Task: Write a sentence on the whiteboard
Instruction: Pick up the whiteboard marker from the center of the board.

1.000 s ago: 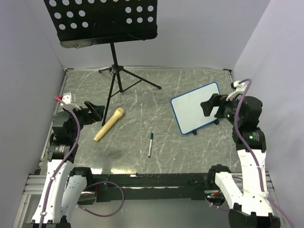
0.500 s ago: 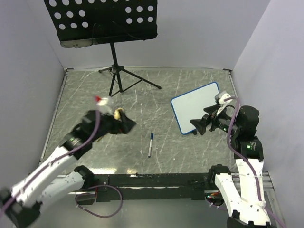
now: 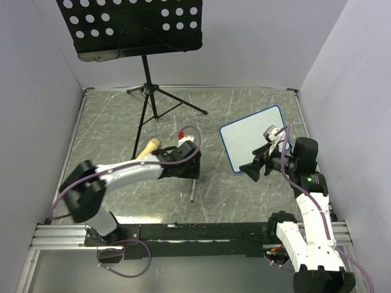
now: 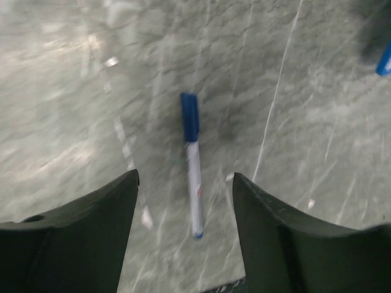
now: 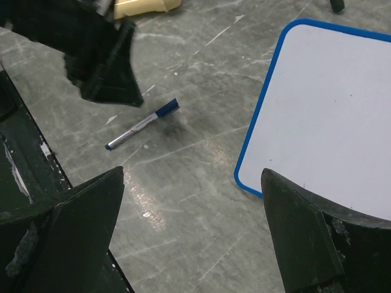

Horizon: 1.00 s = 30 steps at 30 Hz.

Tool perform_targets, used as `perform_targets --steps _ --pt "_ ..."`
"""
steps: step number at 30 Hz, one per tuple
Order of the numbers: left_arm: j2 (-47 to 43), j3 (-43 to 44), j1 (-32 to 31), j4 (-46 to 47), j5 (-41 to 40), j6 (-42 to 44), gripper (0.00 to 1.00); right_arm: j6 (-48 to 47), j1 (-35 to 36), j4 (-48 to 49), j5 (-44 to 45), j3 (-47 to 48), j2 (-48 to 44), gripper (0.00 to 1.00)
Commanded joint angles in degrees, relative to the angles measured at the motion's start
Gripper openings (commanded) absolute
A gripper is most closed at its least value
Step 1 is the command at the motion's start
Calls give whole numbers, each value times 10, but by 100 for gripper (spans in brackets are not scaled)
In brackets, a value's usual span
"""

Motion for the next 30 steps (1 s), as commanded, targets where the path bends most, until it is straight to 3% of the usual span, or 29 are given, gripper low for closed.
perform_targets --steps 1,4,12,24,30 --pt "91 67 -6 17 29 -4 57 -18 -7 33 -22 0 3 100" --pt "148 110 -6 -3 29 8 45 -18 -8 33 -30 -7 2 100" --pt "195 155 -6 -50 4 25 34 -17 -9 31 -32 -13 -14 100" --pt "134 147 -10 -61 -10 27 43 -19 -8 23 -37 -13 -12 100" --pt "151 135 6 -60 -13 29 44 -20 -8 25 -37 -14 -10 100"
